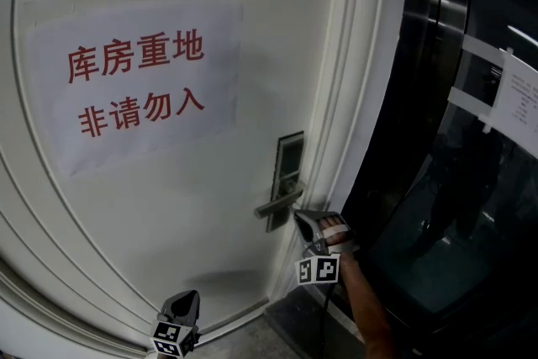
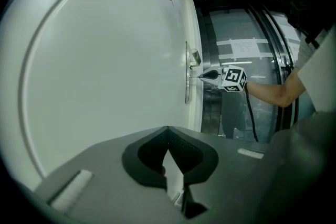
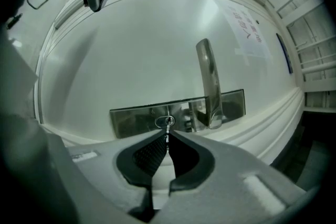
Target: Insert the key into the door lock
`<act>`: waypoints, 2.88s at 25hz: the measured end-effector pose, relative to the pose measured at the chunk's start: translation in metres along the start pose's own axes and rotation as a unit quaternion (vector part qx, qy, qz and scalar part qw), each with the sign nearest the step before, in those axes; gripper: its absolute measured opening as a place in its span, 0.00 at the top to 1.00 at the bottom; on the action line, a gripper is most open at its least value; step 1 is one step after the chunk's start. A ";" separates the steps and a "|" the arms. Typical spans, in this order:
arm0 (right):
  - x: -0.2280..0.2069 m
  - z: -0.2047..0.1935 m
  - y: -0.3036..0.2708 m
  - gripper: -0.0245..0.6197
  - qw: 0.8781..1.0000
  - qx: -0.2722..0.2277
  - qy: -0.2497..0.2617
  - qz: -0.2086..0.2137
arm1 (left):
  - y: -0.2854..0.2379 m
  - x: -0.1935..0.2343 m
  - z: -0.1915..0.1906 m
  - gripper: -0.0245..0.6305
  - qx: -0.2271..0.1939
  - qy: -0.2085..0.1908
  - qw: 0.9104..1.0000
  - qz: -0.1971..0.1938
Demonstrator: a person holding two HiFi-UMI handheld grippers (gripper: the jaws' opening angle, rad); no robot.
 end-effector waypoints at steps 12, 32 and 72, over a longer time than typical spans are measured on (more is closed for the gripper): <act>0.000 0.008 -0.008 0.95 1.000 0.018 0.021 -0.012 | 0.007 0.006 -0.005 0.96 -0.002 0.003 1.000 0.009; -0.001 0.015 -0.022 0.95 0.999 0.022 0.025 -0.002 | 0.021 0.016 -0.007 0.96 -0.004 0.015 1.000 0.026; -0.005 0.015 0.029 0.82 0.997 0.024 -0.076 -0.009 | 0.067 -0.010 -0.002 0.96 -0.009 0.004 1.000 0.006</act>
Point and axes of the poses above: the fingertips, and each gripper's own axes: y backward along the fingers, x to its left, z out of its top, the point moved 2 cm from there along y, backward along the fingers, and after that the axes turned 14 degrees about x, right-handed, at the moved point
